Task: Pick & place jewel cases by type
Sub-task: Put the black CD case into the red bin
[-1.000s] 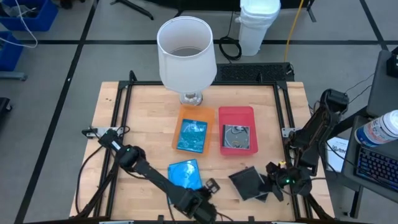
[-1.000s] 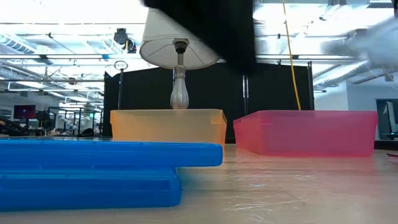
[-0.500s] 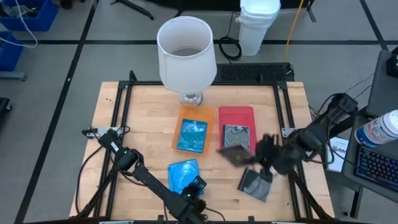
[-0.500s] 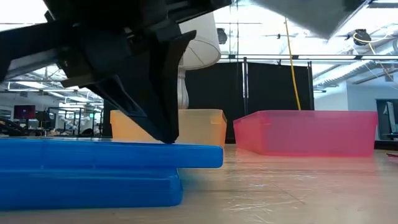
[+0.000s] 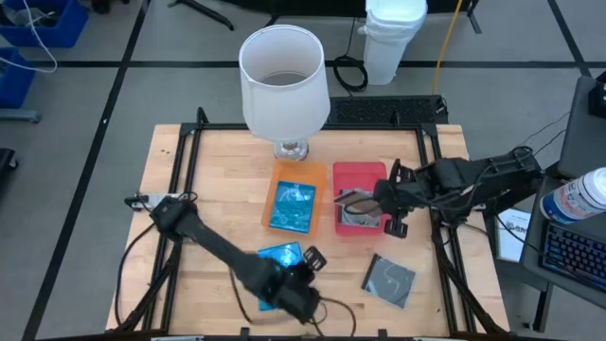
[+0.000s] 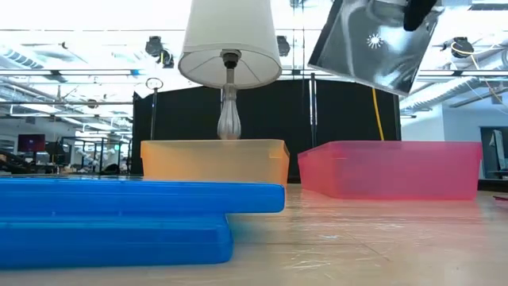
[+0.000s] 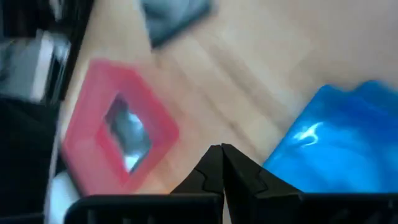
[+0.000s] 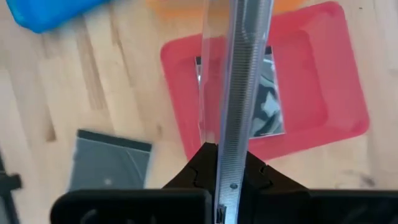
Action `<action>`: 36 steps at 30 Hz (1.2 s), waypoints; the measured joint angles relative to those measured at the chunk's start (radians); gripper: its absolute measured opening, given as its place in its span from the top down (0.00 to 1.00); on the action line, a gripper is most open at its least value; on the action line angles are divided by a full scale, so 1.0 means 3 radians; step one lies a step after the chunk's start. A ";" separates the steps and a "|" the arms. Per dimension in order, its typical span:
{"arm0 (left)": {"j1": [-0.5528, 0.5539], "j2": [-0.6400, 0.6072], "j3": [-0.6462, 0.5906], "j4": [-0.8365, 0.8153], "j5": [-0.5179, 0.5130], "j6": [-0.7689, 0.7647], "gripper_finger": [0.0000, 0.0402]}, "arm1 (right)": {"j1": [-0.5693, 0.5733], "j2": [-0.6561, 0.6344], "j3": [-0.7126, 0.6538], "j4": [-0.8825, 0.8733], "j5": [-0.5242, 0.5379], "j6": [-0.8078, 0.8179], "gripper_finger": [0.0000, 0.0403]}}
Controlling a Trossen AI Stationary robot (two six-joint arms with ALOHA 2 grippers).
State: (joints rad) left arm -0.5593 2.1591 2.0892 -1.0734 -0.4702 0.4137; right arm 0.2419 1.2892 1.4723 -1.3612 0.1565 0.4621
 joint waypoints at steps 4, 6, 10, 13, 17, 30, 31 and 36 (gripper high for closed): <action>0.0148 -0.0526 0.0000 0.0309 0.1087 0.0437 0.98 | -0.0021 0.0000 0.0000 0.0008 0.0000 -0.0210 0.97; 0.0270 -0.0781 0.0000 0.0501 0.1508 0.0398 0.99 | -0.0017 0.0001 0.0000 0.0020 0.0002 -0.0243 0.97; 0.0681 -0.1240 -0.0001 0.0865 0.1547 -0.0267 0.98 | -0.0017 0.0010 0.0000 0.0012 0.0003 -0.0365 0.97; 0.0927 -0.1586 -0.0172 0.1002 0.1395 -0.0661 0.99 | -0.0017 0.0009 0.0000 -0.0005 0.0006 -0.0505 0.97; 0.1050 -0.2164 -0.0911 0.1167 0.1120 -0.0844 0.99 | -0.0017 0.0009 0.0000 -0.0016 0.0005 -0.0732 0.97; 0.1694 -0.4312 -0.4791 0.4018 0.1139 -0.2008 0.99 | -0.0427 0.0032 -0.0003 -0.0213 -0.0010 -0.1120 0.97; 0.1710 -0.4392 -0.4985 0.4307 0.1218 -0.2015 0.99 | -0.0523 0.0055 -0.0003 -0.0204 -0.0044 -0.1189 0.97; 0.1722 -0.4560 -0.5691 0.5073 0.1308 -0.1976 0.95 | -0.1107 0.0286 -0.0004 -0.0400 -0.0518 -0.1601 0.97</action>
State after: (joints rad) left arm -0.0428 0.7912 0.3818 0.4486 -0.0777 -0.1791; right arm -0.0904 1.3750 1.4711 -1.4812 0.0010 -0.0181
